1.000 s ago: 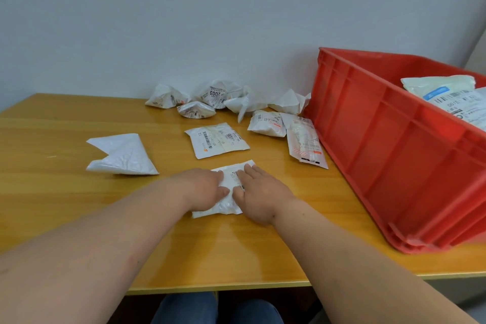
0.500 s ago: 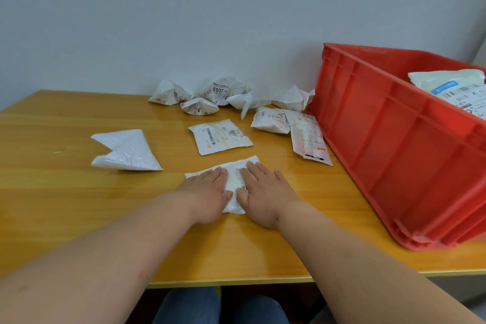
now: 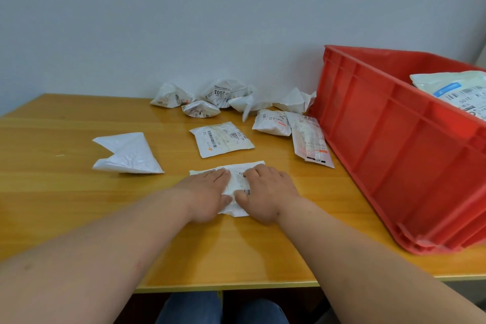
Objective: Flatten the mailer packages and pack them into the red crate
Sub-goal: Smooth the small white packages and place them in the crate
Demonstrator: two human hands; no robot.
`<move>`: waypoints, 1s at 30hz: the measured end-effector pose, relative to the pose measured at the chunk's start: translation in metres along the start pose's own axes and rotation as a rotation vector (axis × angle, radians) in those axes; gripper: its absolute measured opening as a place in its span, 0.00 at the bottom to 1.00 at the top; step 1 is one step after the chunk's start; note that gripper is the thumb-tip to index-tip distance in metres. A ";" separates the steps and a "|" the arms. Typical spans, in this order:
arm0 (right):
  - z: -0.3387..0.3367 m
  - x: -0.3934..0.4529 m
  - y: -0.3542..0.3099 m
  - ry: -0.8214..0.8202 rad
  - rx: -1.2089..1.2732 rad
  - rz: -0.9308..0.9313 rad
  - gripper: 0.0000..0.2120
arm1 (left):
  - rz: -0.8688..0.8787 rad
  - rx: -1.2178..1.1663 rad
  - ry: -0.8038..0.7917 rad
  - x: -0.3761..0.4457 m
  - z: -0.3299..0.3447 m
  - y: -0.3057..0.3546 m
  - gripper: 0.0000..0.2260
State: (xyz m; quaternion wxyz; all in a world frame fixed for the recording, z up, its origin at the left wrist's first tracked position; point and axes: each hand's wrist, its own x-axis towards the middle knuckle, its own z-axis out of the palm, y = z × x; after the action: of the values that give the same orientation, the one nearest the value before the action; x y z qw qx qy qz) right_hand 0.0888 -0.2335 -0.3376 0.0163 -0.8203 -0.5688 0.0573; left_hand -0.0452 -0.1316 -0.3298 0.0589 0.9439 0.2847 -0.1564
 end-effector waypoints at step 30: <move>0.009 -0.005 0.009 -0.098 0.061 0.007 0.27 | -0.003 -0.353 0.074 0.002 -0.005 -0.008 0.28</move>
State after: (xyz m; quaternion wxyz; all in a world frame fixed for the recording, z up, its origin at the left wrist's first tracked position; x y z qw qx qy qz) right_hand 0.0945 -0.2414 -0.3468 0.0131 -0.8176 -0.5641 0.1149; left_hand -0.0465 -0.1228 -0.3256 0.2130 0.9236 0.3111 -0.0695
